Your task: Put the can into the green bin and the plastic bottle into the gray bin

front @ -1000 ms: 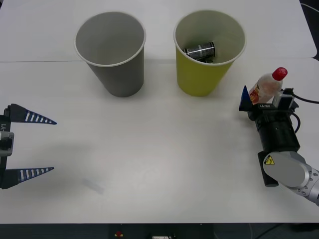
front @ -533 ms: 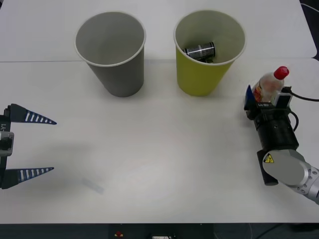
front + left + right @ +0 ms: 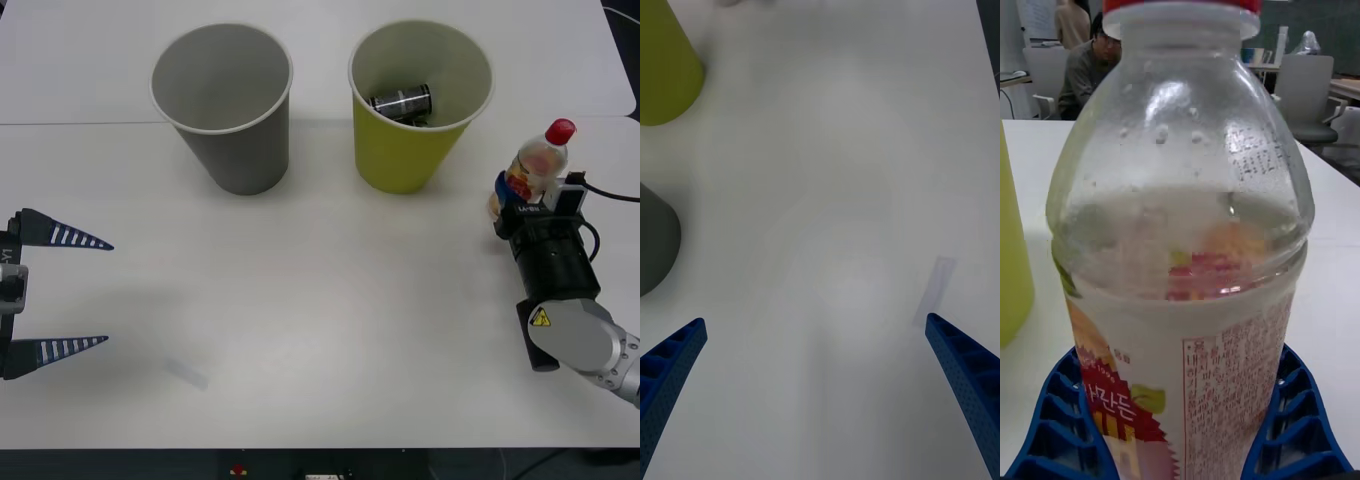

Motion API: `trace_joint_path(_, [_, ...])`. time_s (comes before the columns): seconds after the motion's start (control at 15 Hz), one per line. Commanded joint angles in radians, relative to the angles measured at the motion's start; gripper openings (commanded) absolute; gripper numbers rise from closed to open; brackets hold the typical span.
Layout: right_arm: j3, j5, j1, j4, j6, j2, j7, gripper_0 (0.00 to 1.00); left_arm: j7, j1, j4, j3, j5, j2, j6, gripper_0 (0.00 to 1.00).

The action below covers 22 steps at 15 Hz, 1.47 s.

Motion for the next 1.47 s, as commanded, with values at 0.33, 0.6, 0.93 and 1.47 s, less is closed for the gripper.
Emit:
trace_joint_path(0.33, [-0.031, -0.039, 0.100, -0.256, -0.087, -0.145, -0.002, 0.00, 0.000, 0.000, 0.000, 0.000, 0.000, 0.000, 0.000, 1.00])
trace_joint_path(0.6, [-0.172, -0.041, 0.264, -0.499, -0.227, -0.258, 0.004, 0.00, 0.000, 0.000, 0.000, 0.000, 0.000, 0.000, 0.000, 1.00])
trace_joint_path(0.93, [-0.492, 0.016, 0.511, -0.735, -0.541, -0.278, 0.040, 0.00, 0.000, 0.000, 0.000, 0.000, 0.000, 0.000, 0.000, 1.00])
trace_joint_path(1.47, [-0.905, 0.160, 0.665, -0.956, -1.196, -0.137, 0.226, 0.00, 0.000, 0.000, 0.000, 0.000, 0.000, 0.000, 0.000, 1.00])
